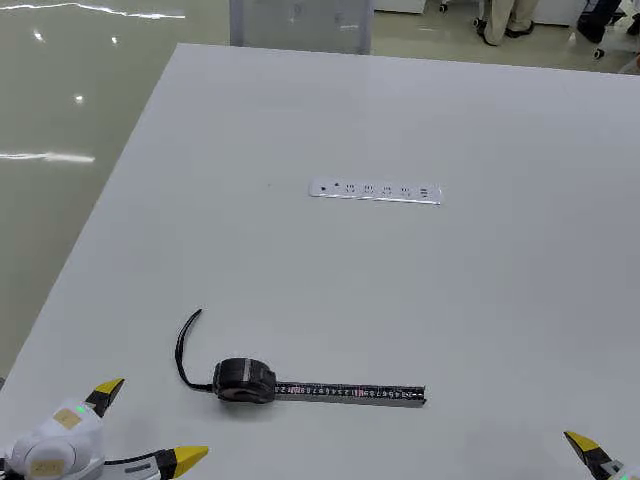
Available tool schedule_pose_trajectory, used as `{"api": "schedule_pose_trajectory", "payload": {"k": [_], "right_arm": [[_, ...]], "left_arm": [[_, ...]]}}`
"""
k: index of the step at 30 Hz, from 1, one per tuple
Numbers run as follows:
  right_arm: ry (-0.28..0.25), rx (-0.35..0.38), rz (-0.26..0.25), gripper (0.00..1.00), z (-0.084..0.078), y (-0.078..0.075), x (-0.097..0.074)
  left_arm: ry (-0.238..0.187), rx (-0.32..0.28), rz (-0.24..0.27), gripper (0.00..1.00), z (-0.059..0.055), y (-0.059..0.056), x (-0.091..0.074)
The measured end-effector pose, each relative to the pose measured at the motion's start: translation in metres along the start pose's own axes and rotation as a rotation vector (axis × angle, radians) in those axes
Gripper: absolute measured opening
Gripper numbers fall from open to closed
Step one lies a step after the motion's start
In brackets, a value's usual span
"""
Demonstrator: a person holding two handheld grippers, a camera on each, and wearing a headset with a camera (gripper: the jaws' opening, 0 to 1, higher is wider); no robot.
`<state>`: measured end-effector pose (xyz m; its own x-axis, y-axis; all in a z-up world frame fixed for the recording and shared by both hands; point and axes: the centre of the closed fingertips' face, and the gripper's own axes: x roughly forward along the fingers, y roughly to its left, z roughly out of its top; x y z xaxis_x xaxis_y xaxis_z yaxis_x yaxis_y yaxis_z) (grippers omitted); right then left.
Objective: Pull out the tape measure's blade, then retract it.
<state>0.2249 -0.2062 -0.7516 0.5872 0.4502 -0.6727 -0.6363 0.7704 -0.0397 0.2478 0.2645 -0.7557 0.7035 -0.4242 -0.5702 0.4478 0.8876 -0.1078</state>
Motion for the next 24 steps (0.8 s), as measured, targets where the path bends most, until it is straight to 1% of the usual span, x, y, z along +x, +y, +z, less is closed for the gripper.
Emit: {"api": "schedule_pose_trajectory", "payload": {"k": [8, 15, 24], "right_arm": [[0.001, 0.004, -0.002, 0.98, -0.0002, 0.0007, -0.0004], [0.002, 0.013, 0.003, 0.97, -0.0011, 0.0051, 0.0014], [0.0, 0.013, -0.001, 0.97, 0.001, 0.0045, 0.0009]], "left_arm": [[0.011, -0.008, 0.0, 1.0, -0.0041, -0.0008, -0.0008], [0.008, -0.014, 0.002, 1.0, -0.0048, -0.001, -0.0015], [0.003, -0.018, 0.001, 1.0, -0.0029, -0.0016, 0.0001]]}}
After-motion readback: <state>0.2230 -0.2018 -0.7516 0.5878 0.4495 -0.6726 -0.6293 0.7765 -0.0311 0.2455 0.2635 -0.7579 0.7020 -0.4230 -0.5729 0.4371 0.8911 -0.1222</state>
